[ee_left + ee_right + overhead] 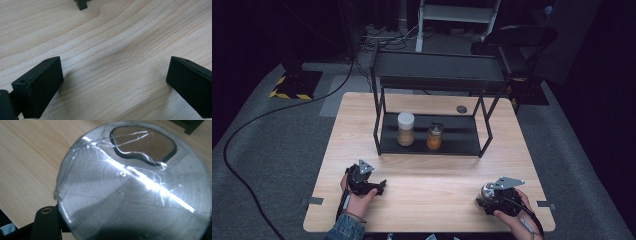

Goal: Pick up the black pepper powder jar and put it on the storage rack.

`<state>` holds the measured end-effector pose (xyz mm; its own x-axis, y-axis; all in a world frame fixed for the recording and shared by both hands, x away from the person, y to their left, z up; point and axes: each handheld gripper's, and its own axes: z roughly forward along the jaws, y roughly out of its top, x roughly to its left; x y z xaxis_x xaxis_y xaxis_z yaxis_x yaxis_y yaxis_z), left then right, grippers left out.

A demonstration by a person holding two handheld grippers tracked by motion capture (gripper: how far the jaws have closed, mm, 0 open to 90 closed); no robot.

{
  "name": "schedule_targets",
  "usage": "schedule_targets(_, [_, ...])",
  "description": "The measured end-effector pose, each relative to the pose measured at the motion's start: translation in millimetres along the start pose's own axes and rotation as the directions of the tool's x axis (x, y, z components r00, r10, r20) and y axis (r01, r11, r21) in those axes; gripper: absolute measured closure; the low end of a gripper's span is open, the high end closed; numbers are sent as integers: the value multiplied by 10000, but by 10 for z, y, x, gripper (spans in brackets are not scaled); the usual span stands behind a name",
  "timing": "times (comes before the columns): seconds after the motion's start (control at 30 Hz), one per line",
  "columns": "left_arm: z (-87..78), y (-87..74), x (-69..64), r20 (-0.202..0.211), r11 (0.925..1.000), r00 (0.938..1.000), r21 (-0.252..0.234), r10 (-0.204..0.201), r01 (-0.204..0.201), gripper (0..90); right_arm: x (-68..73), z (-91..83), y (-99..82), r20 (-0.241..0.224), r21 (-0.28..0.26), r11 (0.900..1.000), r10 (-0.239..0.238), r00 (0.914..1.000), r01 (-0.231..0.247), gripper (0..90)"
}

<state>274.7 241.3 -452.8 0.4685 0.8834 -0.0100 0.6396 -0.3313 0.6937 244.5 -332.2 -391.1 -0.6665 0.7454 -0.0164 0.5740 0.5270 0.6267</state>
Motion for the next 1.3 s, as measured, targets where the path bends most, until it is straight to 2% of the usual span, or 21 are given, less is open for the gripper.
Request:
schedule_targets(0.43, [-5, -4, 4, 16, 10000, 10000, 4, 23, -23, 9, -46, -69, 101, 10, -26, 10000, 22, 10000, -22, 316])
schedule_targets(1.3, [-5, -5, 5, 19, 10000, 10000, 7, 25, -25, 9, -182, -346, 563, 106, -409, 9990, -163, 9998, 167, 316])
